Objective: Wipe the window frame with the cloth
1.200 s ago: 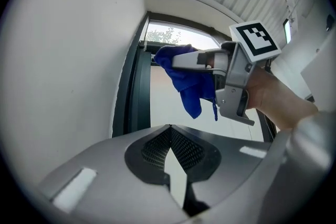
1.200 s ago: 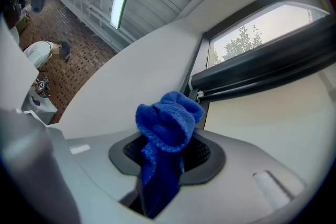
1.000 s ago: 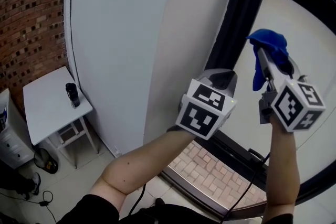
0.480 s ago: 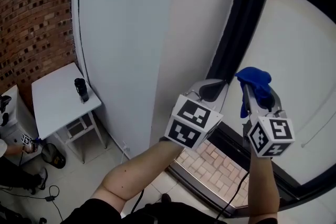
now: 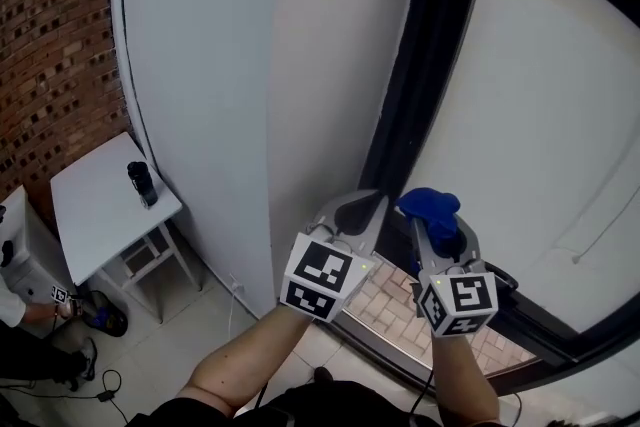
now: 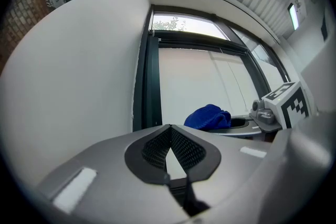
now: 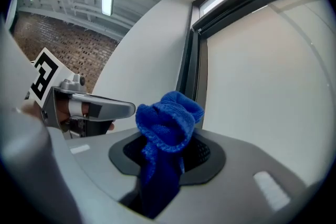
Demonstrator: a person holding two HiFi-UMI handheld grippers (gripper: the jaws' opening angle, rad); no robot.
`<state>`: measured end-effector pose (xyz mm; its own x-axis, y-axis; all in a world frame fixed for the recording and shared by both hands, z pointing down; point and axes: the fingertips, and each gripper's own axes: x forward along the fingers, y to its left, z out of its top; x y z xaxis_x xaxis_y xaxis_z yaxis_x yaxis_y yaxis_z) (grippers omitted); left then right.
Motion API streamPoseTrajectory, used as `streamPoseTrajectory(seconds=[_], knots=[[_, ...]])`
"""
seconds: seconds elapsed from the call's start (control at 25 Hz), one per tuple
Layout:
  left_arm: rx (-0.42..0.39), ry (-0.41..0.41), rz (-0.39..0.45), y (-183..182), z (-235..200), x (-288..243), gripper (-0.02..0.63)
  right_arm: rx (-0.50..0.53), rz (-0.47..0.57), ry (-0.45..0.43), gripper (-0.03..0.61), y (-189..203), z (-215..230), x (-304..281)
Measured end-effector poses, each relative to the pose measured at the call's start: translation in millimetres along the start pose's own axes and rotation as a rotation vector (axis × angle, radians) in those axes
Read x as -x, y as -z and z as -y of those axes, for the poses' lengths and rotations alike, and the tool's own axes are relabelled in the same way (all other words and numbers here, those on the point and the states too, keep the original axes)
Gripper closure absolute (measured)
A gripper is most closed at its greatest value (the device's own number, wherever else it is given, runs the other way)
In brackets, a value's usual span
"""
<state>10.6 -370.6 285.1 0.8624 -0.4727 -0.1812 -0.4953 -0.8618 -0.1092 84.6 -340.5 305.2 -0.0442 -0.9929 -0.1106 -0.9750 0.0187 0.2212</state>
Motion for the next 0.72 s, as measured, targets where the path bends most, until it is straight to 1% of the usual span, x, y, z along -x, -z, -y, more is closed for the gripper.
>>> streamPoseTrajectory(seconds=[0.16, 0.36, 0.56, 0.64, 0.72], knots=[[0.037, -0.033, 0.002, 24.4, -0.4, 7.2, 0.621, -0.011, -0.033, -0.015, 0.434, 26.3, -10.7, 7.4], [0.063, -0.006, -0.043, 50.4, 10.3, 5.4, 0.621, -0.034, -0.05, 0.013, 0.434, 37.6, -5.8, 23.1], [0.08, 0.057, -0.043, 61.2, 31.9, 0.0, 0.621, -0.055, -0.072, 0.094, 0.434, 53.5, 17.7, 47.5], [0.09, 0.092, -0.045, 65.6, 46.4, -4.2, 0.621, -0.066, -0.086, 0.128, 0.434, 61.5, 29.3, 62.3], [0.102, 0.131, -0.049, 69.7, 64.4, -11.5, 0.621, -0.082, -0.101, 0.181, 0.434, 67.8, 46.0, 83.6]])
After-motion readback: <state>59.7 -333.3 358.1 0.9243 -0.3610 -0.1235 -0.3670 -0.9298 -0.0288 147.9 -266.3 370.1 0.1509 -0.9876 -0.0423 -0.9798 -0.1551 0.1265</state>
